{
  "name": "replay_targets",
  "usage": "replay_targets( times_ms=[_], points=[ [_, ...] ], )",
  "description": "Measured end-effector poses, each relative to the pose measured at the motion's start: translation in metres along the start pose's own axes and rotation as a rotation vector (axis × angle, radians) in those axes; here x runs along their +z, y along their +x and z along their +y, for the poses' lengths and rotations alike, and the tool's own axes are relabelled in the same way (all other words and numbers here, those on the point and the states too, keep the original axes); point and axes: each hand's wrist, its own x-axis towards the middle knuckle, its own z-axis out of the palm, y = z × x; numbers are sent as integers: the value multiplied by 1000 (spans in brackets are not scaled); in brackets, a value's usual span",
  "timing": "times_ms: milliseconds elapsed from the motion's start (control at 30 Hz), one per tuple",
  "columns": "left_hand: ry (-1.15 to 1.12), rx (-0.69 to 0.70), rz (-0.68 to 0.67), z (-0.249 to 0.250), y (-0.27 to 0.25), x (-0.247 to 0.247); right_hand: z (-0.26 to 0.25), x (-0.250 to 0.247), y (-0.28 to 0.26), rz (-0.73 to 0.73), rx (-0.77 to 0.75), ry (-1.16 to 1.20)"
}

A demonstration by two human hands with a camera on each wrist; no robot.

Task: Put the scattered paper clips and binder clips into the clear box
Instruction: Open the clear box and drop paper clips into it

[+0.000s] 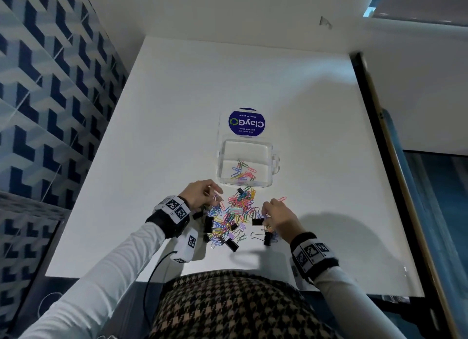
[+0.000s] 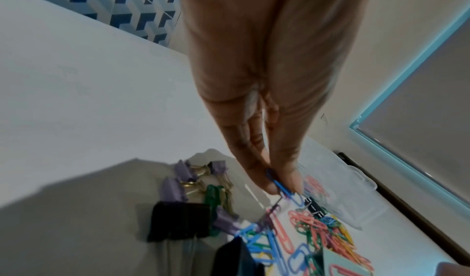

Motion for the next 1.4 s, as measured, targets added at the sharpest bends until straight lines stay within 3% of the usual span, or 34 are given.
replay_targets(
  times_ms=[167,300,433,567,633,700,767,1000,1233,1400],
  points=[
    [191,17,-13,3,3,1,8,-5,0,25,23,189],
    [351,62,-46,10,3,6,15,-10,-3,109,89,182],
    [536,20,33,10,5,5,19,-18,-3,182,120,330],
    [797,135,99,12,3,12,21,-25,2,293,165,602],
    [771,178,144,14,-2,22,19,-27,4,287,208,812],
    [766,145,98,13,-6,35,16,-30,5,261,220,983],
    [784,91,69,8,-11,48,12,-34,5,240,200,1065],
    [705,16,186,0,-10,73,-7,-44,20,232,183,1252],
    [759,37,138,1,-8,75,-33,-69,46,223,102,1174],
    [670,99,95,0,-4,66,-26,-68,51,315,59,573]
  ],
)
